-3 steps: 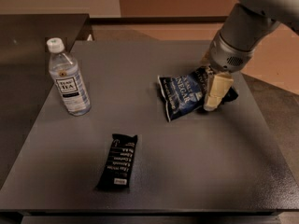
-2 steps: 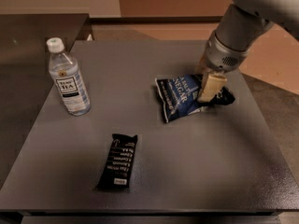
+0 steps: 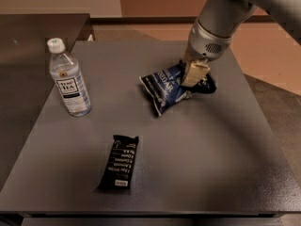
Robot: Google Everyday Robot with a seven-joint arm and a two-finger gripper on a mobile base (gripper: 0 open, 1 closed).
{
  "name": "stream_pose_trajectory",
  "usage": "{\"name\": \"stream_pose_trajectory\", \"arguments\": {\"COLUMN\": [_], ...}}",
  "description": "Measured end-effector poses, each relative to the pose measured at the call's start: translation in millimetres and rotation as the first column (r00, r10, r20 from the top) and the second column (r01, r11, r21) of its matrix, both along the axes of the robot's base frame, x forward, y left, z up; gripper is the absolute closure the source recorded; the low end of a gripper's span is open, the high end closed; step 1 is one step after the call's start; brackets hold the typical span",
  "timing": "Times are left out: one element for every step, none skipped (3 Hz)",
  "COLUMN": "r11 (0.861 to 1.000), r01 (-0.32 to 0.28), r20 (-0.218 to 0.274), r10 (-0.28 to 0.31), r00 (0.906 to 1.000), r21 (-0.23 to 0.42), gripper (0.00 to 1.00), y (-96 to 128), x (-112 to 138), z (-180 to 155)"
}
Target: Move blue chip bag near blue plastic bottle
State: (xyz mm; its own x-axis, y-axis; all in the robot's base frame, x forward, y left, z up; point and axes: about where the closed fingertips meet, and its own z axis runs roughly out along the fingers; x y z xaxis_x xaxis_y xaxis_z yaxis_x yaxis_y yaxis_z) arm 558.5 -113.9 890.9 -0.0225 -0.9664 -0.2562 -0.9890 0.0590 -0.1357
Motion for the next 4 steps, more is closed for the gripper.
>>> {"name": "stream_pose_trajectory", "arguments": {"r11": [0.999,0.994,0.991,0.987], "r01": [-0.045,-0.093,-0.107,-0.122], "r20": [-0.015,-0.029,-0.048,-0.041], "r10": [0.046,0.094,0.110,0.127], "r00": [0.9989,0.9951,0.9927,0.9911], "r21": [0.024,0.050,0.076,0.105], "gripper": [1.00,1.00,1.00,0.82], "y": [45,83,105,117], "x": [-1,-7,-12,-16], "z": [11,11,7,11]}}
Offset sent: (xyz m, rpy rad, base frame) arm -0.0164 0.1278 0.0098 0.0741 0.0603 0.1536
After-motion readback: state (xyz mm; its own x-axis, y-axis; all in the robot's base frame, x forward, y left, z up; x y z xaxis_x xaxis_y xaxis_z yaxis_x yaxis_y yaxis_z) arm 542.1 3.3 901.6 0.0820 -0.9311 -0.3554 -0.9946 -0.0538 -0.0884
